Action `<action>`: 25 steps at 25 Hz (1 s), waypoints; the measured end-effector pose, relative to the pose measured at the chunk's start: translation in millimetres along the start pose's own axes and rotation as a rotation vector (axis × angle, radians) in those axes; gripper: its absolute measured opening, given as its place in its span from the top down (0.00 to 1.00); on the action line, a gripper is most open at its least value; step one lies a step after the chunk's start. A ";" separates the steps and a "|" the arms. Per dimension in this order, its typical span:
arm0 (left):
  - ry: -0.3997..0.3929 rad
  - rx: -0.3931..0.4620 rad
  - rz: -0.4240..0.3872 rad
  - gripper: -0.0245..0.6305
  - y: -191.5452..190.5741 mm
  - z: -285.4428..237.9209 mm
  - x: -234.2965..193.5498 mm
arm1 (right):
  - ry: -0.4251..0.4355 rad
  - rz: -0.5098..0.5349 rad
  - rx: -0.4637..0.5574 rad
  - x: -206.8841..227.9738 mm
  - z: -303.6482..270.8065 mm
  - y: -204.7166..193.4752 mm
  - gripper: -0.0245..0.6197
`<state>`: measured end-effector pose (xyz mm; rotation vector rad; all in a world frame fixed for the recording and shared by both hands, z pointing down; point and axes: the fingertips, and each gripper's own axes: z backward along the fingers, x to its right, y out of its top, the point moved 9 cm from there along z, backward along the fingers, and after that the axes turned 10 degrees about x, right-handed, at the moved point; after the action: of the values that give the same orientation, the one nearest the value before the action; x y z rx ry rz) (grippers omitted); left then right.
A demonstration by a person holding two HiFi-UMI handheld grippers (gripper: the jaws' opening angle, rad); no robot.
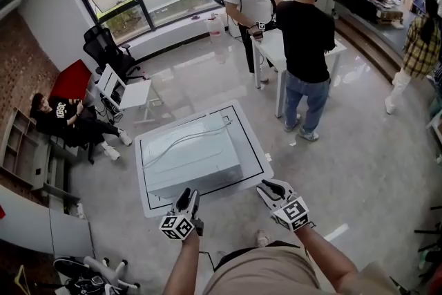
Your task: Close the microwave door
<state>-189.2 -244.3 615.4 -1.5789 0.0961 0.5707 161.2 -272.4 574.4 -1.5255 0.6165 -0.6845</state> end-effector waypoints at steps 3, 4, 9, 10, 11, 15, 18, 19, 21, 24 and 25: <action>-0.020 0.001 -0.006 0.72 18.5 18.3 -13.7 | -0.034 0.005 0.011 -9.0 -10.2 -0.4 0.81; -0.026 0.005 -0.011 0.72 25.9 24.9 -19.4 | -0.044 0.000 0.014 -13.6 -14.7 -0.8 0.81; -0.054 0.014 -0.046 0.72 58.5 56.9 -38.6 | -0.067 0.002 0.013 -43.8 -30.8 1.4 0.81; -0.063 0.011 -0.058 0.72 63.6 62.0 -42.1 | -0.068 0.008 0.015 -51.3 -34.7 2.1 0.81; -0.070 0.008 -0.070 0.72 67.6 66.5 -45.4 | -0.068 0.014 0.017 -58.8 -38.6 2.8 0.81; -0.095 0.002 -0.117 0.72 78.4 79.0 -56.8 | -0.078 0.036 0.041 -84.9 -51.5 5.1 0.81; -0.108 -0.003 -0.129 0.72 82.6 85.7 -65.4 | -0.098 0.052 0.076 -100.6 -58.5 9.0 0.81; -0.112 -0.006 -0.130 0.72 83.2 87.9 -68.3 | -0.101 0.057 0.081 -105.1 -61.0 9.7 0.80; -0.120 -0.009 -0.134 0.72 84.4 92.3 -74.4 | -0.098 0.065 0.083 -113.5 -67.4 10.1 0.78; -0.128 -0.010 -0.135 0.72 87.0 96.8 -82.7 | -0.084 0.078 0.075 -123.9 -78.1 11.0 0.74; -0.130 -0.010 -0.135 0.72 87.9 97.5 -84.9 | -0.078 0.083 0.069 -127.0 -81.5 11.5 0.72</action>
<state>-326.8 -184.2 571.9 -1.5406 -0.1108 0.5666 15.5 -235.0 557.9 -1.4473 0.5884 -0.5750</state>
